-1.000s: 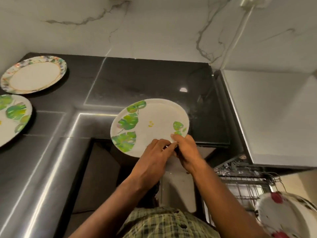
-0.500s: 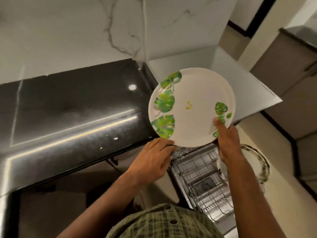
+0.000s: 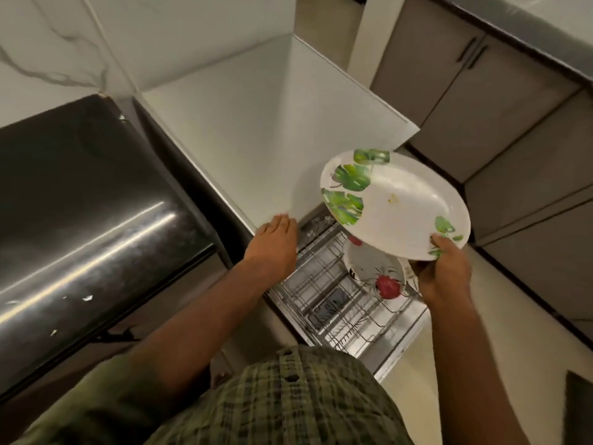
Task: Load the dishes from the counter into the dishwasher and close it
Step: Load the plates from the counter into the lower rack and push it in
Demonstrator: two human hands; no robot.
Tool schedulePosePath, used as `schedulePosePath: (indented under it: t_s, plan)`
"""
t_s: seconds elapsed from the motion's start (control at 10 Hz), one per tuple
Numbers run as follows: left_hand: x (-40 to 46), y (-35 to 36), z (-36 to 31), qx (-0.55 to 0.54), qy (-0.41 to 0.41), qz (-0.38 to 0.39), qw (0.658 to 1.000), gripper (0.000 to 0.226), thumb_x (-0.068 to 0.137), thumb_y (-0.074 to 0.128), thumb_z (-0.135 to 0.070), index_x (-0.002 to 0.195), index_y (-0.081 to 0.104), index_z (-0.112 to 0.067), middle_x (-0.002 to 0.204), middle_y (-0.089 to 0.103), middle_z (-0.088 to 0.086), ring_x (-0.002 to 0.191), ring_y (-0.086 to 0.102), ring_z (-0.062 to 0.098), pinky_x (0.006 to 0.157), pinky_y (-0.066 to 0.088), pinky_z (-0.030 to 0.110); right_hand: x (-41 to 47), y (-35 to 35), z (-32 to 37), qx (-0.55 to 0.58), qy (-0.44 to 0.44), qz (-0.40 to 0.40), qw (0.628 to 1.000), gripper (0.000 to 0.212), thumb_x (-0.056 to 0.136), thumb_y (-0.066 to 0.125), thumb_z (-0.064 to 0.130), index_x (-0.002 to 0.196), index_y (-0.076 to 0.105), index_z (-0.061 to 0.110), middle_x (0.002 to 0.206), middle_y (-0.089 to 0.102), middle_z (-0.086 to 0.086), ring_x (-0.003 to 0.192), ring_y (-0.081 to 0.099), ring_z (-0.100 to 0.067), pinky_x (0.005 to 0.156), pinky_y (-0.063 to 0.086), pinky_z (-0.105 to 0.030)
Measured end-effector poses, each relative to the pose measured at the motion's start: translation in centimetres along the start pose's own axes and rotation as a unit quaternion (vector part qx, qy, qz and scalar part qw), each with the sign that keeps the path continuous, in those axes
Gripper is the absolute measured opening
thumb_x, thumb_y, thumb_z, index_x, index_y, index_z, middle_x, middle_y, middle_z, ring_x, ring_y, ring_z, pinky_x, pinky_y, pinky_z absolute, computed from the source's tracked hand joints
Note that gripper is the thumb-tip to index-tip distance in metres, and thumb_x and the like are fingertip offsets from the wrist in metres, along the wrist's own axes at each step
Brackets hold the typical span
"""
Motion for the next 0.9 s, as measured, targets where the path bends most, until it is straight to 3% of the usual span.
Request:
schedulePosePath:
  t_s: [0.1,0.3,0.4,0.5,0.6,0.7,0.8,0.9]
  plan:
    - [1.5,1.6,-0.4,0.065,-0.018,0.042,0.997,0.081,0.105,0.046,-0.016,0.163,-0.009,-0.002,0.171,-0.011,0.022,0.160,-0.003,0.036,0.129,0.004,0.047,1.4,-4.2,-3.2,0.045,0.047,-0.042,0.997,0.030,0.099,0.050,0.004,0.127,0.058,0.012,0.108,0.072,-0.007,0.073,0.070,-0.017,0.047,0.053,-0.025]
    - [2.2,2.0,-1.1,0.162,-0.016,0.083,0.983,0.085,0.104,0.043,-0.023,0.156,-0.016,0.010,0.166,-0.012,0.035,0.157,-0.001,0.047,0.129,0.015,0.053,4.8,-10.9,-13.7,0.102,0.203,-0.131,0.965,0.043,0.100,0.039,-0.002,0.140,0.050,0.011,0.128,0.067,-0.015,0.111,0.069,-0.035,0.053,0.061,-0.029]
    - [2.6,2.3,-1.2,0.180,-0.014,0.088,0.980,0.089,0.105,0.044,-0.030,0.155,-0.017,0.012,0.165,-0.012,0.037,0.157,0.000,0.049,0.128,0.016,0.054,6.3,-12.9,-19.0,0.086,0.285,-0.174,0.939,0.036,0.101,0.041,-0.003,0.134,0.054,0.007,0.113,0.067,-0.021,0.080,0.076,-0.031,0.044,0.056,-0.021]
    - [2.6,2.6,-1.1,0.194,-0.024,0.096,0.976,0.095,0.105,0.047,-0.033,0.154,-0.020,0.011,0.164,-0.016,0.037,0.157,-0.003,0.049,0.128,0.015,0.054,7.8,-15.8,-24.7,0.037,0.333,-0.184,0.924,0.042,0.102,0.051,0.006,0.141,0.048,-0.008,0.109,0.065,-0.020,0.084,0.071,-0.024,0.054,0.059,-0.021]
    - [2.5,2.4,-1.4,0.203,-0.030,0.091,0.975,0.091,0.104,0.045,-0.028,0.154,-0.020,0.012,0.164,-0.016,0.037,0.156,-0.003,0.049,0.128,0.015,0.054,8.6,-16.9,-28.7,0.035,0.379,-0.165,0.910,0.070,0.089,0.075,0.044,0.134,0.057,-0.006,0.112,0.068,-0.010,0.091,0.070,-0.015,0.065,0.062,-0.023]
    - [2.4,2.3,-1.6,0.213,-0.028,0.086,0.973,0.086,0.103,0.037,-0.025,0.154,-0.021,0.012,0.164,-0.017,0.037,0.156,-0.004,0.049,0.128,0.015,0.054,7.5,-16.4,-30.8,0.192,0.423,-0.267,0.844,0.035,0.106,0.052,0.020,0.131,0.060,-0.002,0.127,0.068,-0.013,0.094,0.073,-0.022,0.050,0.062,-0.031]
    - [2.3,2.3,-1.4,0.217,-0.028,0.083,0.972,0.085,0.102,0.035,-0.023,0.154,-0.023,0.011,0.164,-0.019,0.037,0.157,-0.006,0.048,0.128,0.015,0.054,7.2,-15.9,-32.3,0.200,0.450,-0.300,0.817,0.034,0.106,0.052,0.018,0.132,0.060,-0.003,0.125,0.070,-0.015,0.098,0.074,-0.022,0.060,0.064,-0.029]
    - [2.4,2.5,-1.4,0.221,-0.031,0.086,0.971,0.085,0.101,0.035,-0.022,0.154,-0.023,0.010,0.163,-0.020,0.036,0.156,-0.007,0.049,0.128,0.015,0.054,6.4,-15.8,-31.9,0.225,0.457,-0.268,0.817,0.040,0.101,0.065,0.030,0.130,0.065,0.003,0.119,0.072,-0.010,0.083,0.073,-0.023,0.071,0.063,-0.024]
Point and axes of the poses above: each hand's wrist, its own x-axis towards the middle knuckle, its own y-axis out of the palm, z = x × y, the point moved 8 cm from there along x, towards the middle knuckle
